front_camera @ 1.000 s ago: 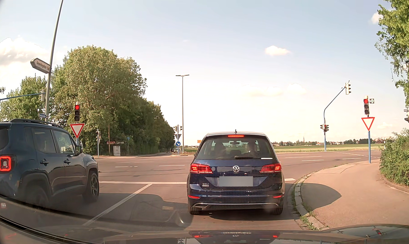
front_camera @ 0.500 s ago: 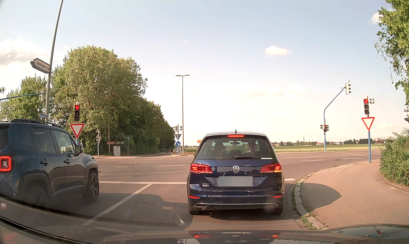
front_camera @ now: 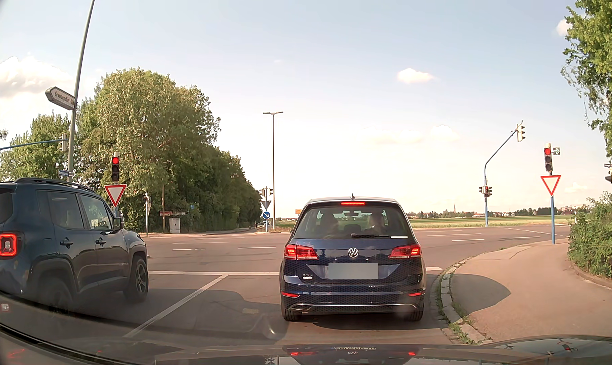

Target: Follow the waypoints while adhering to traffic rules and regulations

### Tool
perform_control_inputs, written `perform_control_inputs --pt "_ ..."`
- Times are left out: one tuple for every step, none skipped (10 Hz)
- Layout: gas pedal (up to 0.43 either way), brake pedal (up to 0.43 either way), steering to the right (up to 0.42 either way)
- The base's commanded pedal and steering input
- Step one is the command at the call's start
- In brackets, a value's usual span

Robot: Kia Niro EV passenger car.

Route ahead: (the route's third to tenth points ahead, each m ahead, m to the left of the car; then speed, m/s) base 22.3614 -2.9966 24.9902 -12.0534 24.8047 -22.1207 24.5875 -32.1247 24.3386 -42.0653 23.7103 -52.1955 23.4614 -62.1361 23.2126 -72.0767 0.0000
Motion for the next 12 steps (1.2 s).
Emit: perform_control_inputs --pt "0.000 0.262 0.016" --pt "0.000 0.262 0.016" --pt "0.000 0.262 0.016" --pt "0.000 0.262 0.016" --pt "0.000 0.262 0.016" --pt "0.000 0.262 0.016" --pt "0.000 0.262 0.016" --pt "0.000 0.262 0.016" --pt "0.000 0.262 0.016" --pt "0.000 0.262 0.016" --pt "0.000 0.262 0.016" --pt "0.000 0.262 0.016"
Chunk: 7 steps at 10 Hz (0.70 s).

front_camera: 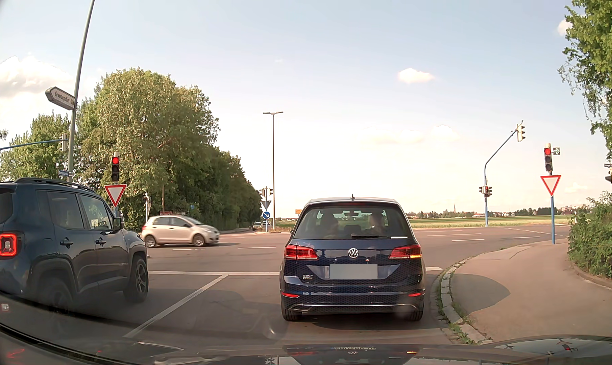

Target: Follow the waypoints while adhering to traffic rules and regulations

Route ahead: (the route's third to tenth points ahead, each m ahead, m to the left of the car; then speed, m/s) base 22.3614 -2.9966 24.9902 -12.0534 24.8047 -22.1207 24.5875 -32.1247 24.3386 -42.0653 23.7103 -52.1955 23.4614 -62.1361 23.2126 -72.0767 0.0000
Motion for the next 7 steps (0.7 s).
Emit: perform_control_inputs --pt "0.000 0.262 0.016" --pt "0.000 0.268 0.016" --pt "0.000 0.268 0.016" --pt "0.000 0.268 0.016" --pt "0.000 0.262 0.016" --pt "0.000 0.268 0.016" --pt "0.000 0.268 0.016"
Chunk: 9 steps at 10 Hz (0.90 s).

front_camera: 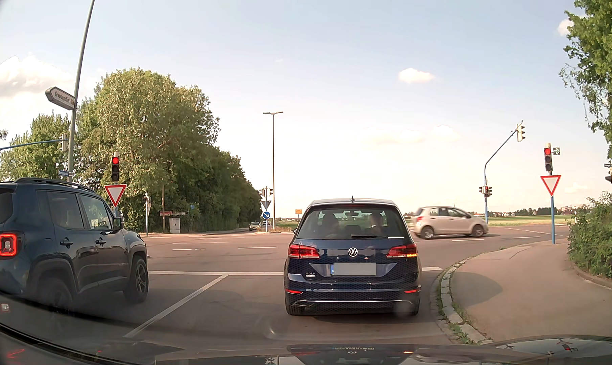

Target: Follow the waypoints while adhering to traffic rules and regulations

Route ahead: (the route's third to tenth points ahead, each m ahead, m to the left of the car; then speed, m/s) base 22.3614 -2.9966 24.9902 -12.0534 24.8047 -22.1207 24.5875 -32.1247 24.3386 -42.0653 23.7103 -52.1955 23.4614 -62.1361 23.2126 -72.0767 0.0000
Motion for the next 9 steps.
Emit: perform_control_inputs --pt "0.000 0.268 0.016" --pt "0.000 0.262 0.016" --pt "0.000 0.232 0.016" --pt "0.000 0.159 0.016" --pt "0.000 0.122 0.016" --pt "0.000 0.067 0.016" --pt "0.000 0.024 0.016" --pt "0.000 0.018 0.016" --pt "0.000 0.018 0.016"
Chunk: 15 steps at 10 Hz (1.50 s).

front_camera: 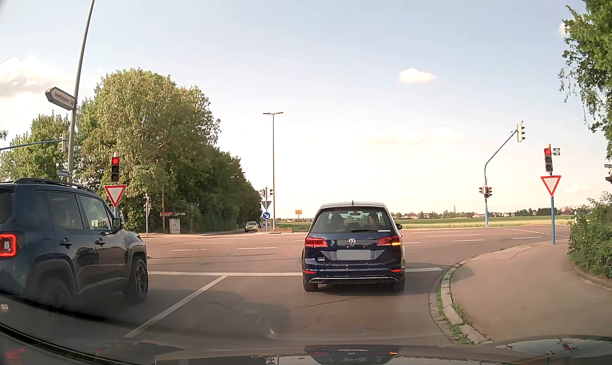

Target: Follow the waypoints while adhering to traffic rules and regulations

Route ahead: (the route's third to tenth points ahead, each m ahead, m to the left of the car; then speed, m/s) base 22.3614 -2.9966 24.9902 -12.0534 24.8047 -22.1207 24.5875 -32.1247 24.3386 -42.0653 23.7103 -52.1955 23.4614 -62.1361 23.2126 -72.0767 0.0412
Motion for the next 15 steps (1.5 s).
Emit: perform_control_inputs --pt "0.000 0.012 0.016" --pt "0.000 0.012 0.016" --pt "0.047 0.012 0.016" --pt "0.248 0.012 0.014" --pt "0.248 0.012 0.008" --pt "0.248 0.012 -0.005" --pt "0.248 0.012 -0.012" --pt "0.248 0.018 -0.014" --pt "0.248 0.012 -0.014" --pt "0.228 0.012 -0.014" --pt "0.157 0.018 -0.014" --pt "0.157 0.012 -0.011" --pt "0.157 0.012 -0.008" --pt "0.157 0.018 -0.006" --pt "0.157 0.018 -0.003"
